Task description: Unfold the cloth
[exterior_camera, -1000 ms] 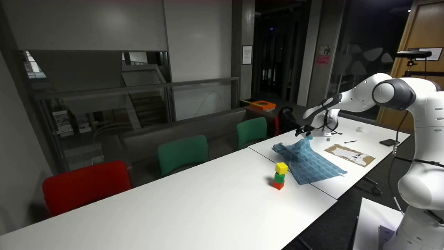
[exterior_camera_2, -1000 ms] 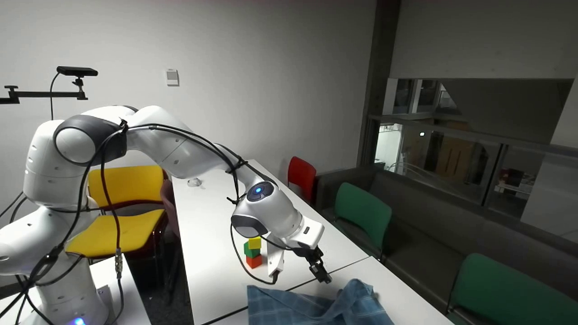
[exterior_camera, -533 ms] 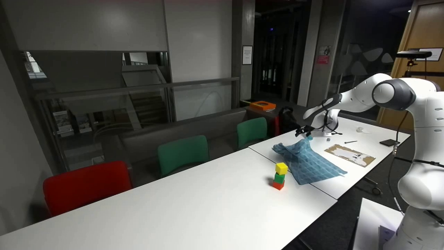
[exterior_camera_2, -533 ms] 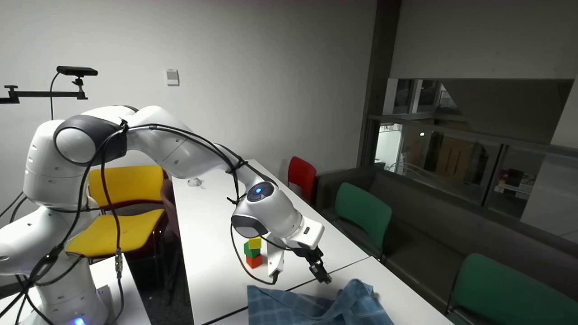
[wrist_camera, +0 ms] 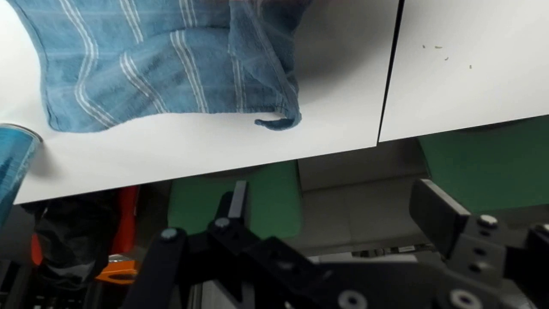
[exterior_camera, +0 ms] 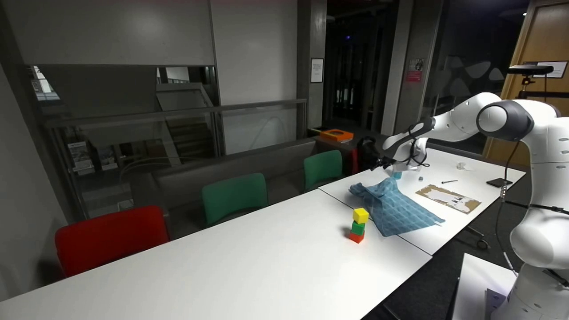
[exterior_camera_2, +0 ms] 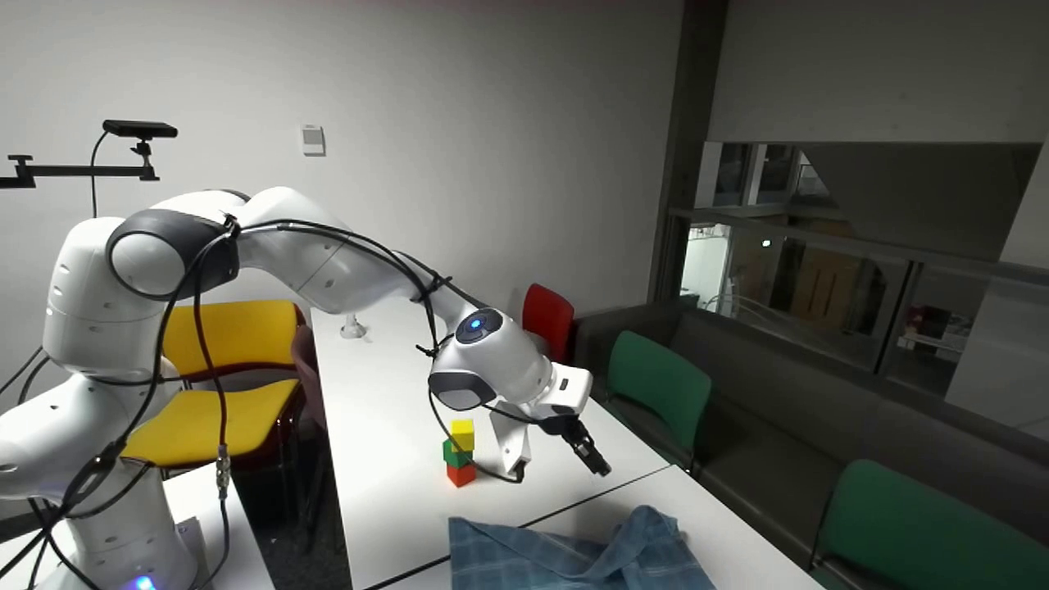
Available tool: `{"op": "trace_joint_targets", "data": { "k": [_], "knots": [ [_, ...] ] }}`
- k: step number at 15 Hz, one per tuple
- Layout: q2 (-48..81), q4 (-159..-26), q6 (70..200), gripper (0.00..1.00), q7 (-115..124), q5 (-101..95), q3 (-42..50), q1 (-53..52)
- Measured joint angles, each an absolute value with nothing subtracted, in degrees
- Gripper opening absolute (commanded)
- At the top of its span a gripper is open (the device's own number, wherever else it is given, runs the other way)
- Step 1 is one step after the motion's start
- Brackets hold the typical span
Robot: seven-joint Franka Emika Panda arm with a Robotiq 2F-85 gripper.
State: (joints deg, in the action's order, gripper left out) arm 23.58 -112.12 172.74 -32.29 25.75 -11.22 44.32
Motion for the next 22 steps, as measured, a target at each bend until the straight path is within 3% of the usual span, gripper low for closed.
{"op": "trace_joint_targets", "data": {
  "k": [6, 11, 22],
  "knots": [
    [24.8, -108.2, 172.0, 1.00, -32.9, 24.4, -13.2, 44.3],
    [29.4, -101.2, 164.2, 1.00, -30.5, 23.8, -12.7, 43.7],
    [44.1, -79.2, 147.8, 1.00, -15.8, 17.9, -2.2, 32.5]
  ]
}}
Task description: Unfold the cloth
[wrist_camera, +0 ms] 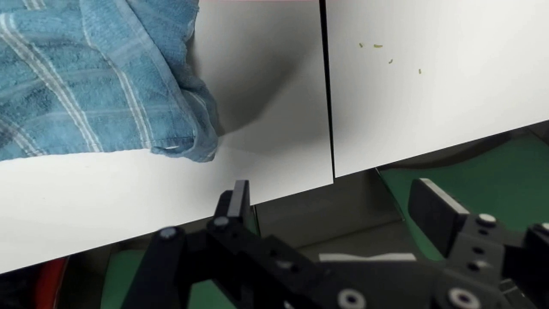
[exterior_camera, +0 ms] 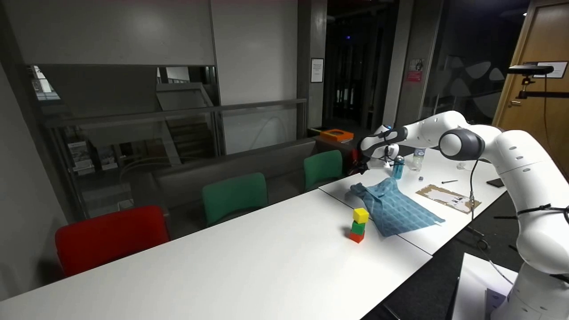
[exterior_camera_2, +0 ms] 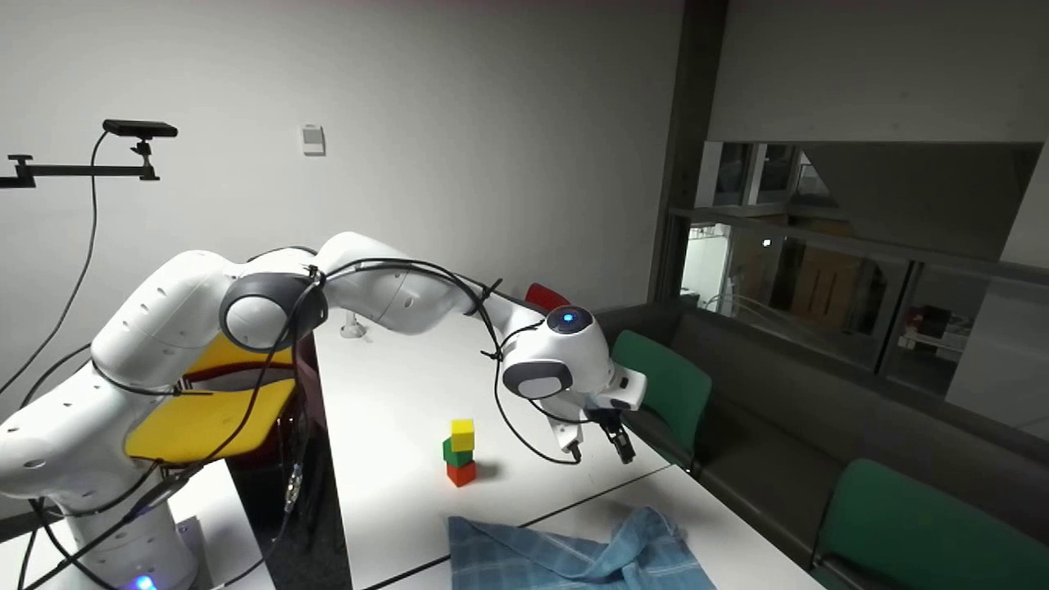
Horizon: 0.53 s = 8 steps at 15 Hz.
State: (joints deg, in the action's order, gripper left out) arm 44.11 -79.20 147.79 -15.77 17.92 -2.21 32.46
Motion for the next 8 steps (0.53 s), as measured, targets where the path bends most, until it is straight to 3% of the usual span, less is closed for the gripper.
{"op": "trace_joint_targets", "data": {
  "k": [8],
  "knots": [
    [54.5, -69.1, 146.0, 1.00, -10.6, 17.8, 2.1, 31.5]
  ]
}}
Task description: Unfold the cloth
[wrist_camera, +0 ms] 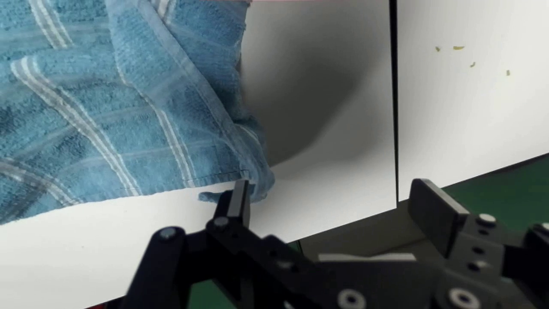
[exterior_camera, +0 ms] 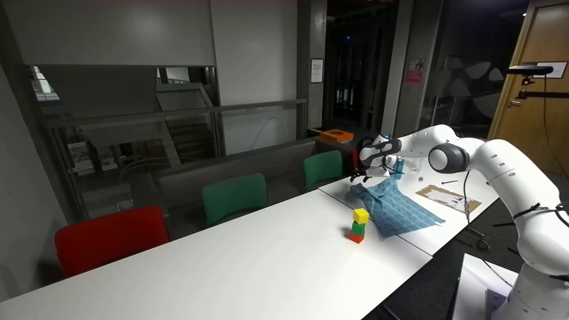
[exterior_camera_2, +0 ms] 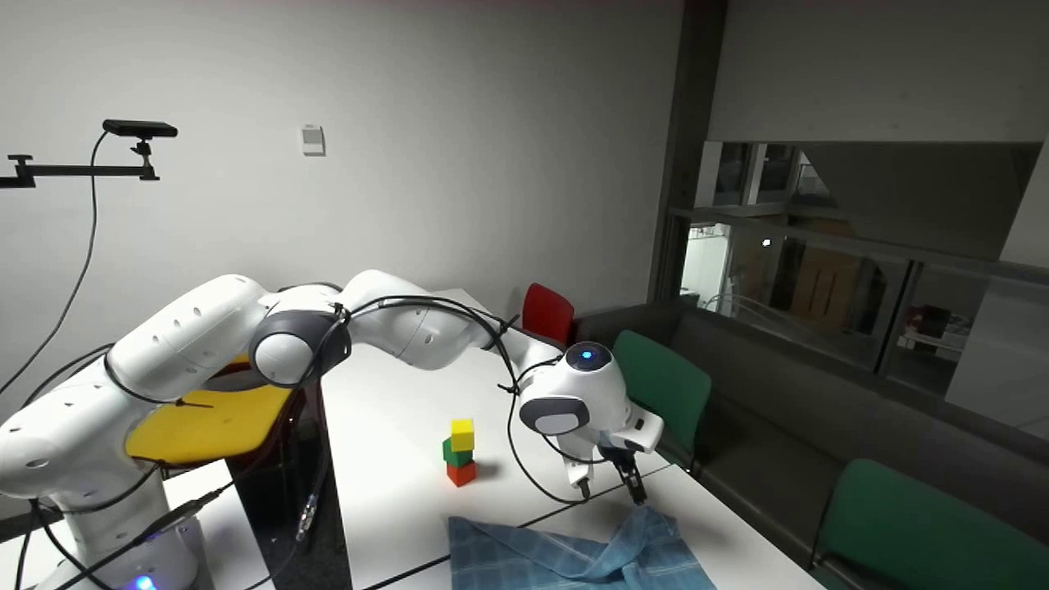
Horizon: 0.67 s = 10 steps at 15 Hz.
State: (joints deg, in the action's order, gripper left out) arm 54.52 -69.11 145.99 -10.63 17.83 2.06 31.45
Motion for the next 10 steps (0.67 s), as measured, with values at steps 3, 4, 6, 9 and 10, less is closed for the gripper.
{"op": "trace_joint_targets", "data": {
  "k": [3, 4, 6, 9, 10],
  "knots": [
    [57.1, -66.8, 145.9, 0.74, -9.9, 17.8, 2.8, 31.8],
    [57.8, -65.9, 145.6, 0.68, -9.8, 17.8, 2.8, 32.0],
    [59.0, -64.3, 144.2, 0.53, -9.7, 17.8, 2.8, 32.3],
    [60.0, -61.8, 142.0, 0.28, -9.6, 17.8, 2.8, 32.6],
    [60.2, -61.1, 141.4, 0.21, -9.6, 17.8, 2.8, 32.6]
  ]
}}
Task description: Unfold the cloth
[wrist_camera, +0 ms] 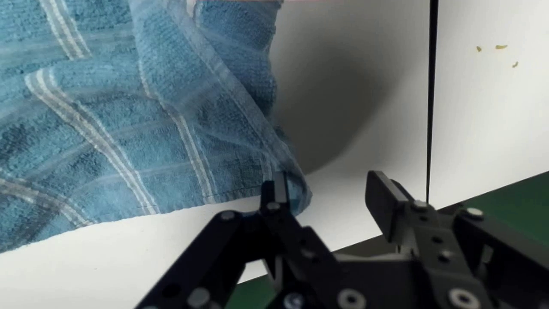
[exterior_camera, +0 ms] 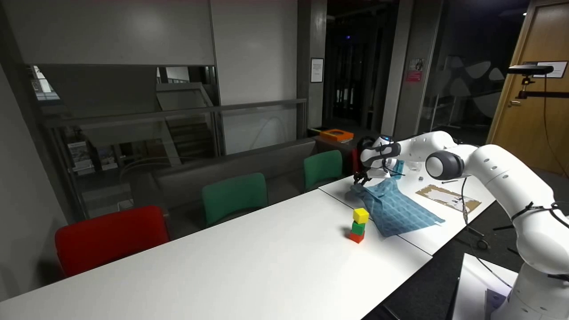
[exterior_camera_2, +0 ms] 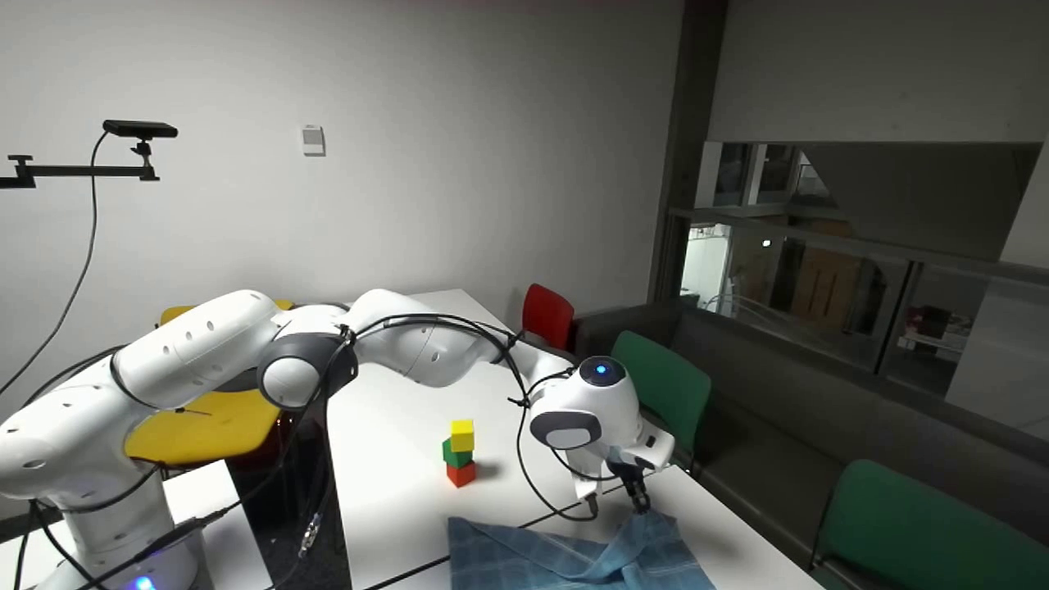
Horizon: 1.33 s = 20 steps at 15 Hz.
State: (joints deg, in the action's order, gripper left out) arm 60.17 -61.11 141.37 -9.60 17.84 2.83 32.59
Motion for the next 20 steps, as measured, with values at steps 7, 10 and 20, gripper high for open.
{"op": "trace_joint_targets", "data": {
  "k": [7, 10, 20],
  "knots": [
    [60.6, -56.9, 139.2, 0.00, -9.4, 17.8, 2.9, 32.5],
    [60.6, -54.5, 139.2, 0.28, -9.4, 17.8, 3.0, 32.0],
    [60.9, -51.9, 139.2, 0.99, -8.7, 16.7, 5.5, 30.1]
  ]
}}
